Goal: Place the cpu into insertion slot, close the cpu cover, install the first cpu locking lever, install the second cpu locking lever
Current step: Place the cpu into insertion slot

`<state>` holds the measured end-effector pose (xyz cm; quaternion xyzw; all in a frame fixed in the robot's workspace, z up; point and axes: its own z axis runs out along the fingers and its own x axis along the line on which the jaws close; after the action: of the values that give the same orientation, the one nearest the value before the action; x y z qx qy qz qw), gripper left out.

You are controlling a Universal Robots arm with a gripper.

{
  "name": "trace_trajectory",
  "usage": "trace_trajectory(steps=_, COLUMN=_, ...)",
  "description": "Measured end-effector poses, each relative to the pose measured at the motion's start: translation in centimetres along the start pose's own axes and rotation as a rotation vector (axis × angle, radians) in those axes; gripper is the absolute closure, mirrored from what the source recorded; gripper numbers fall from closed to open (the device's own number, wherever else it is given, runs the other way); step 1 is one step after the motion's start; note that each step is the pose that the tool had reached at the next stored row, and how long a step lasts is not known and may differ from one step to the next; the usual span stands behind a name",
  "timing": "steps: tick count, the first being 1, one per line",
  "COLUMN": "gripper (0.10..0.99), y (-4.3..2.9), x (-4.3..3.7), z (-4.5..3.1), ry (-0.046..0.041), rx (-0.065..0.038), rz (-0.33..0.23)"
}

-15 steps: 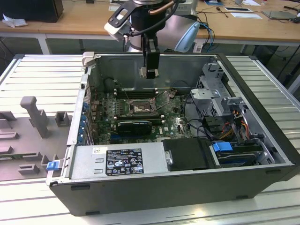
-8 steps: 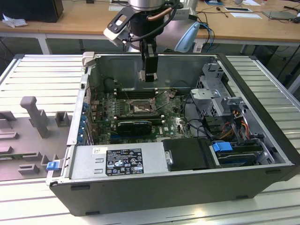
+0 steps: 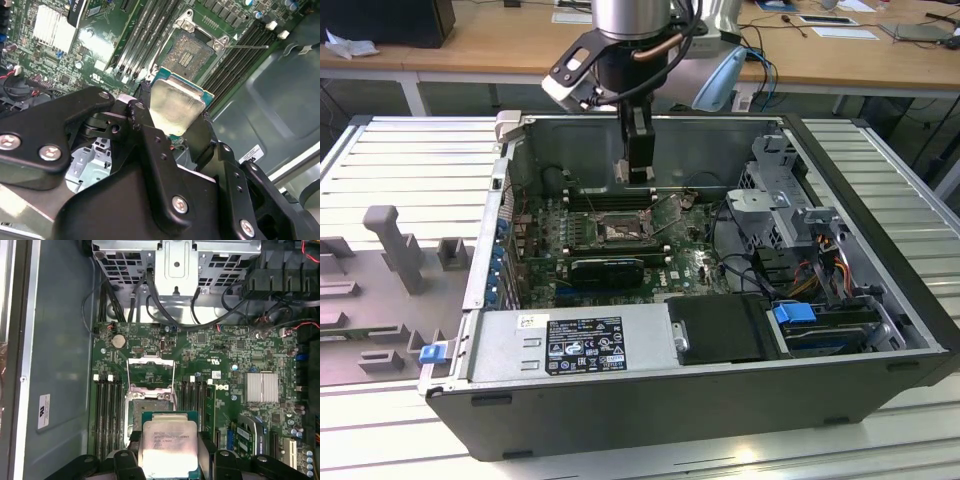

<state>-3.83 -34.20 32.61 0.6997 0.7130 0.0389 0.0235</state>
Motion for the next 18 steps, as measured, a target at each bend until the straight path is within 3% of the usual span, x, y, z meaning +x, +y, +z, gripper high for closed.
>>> trace_trajectory(steps=14, gripper=0.557, y=-0.12, x=-0.03, z=1.32, ry=0.0026, rx=0.000, rz=0.001)
trace_trajectory(steps=18, gripper=0.557, y=-0.21, x=-0.05, z=2.20, ry=0.0024, rx=0.000, rz=0.003)
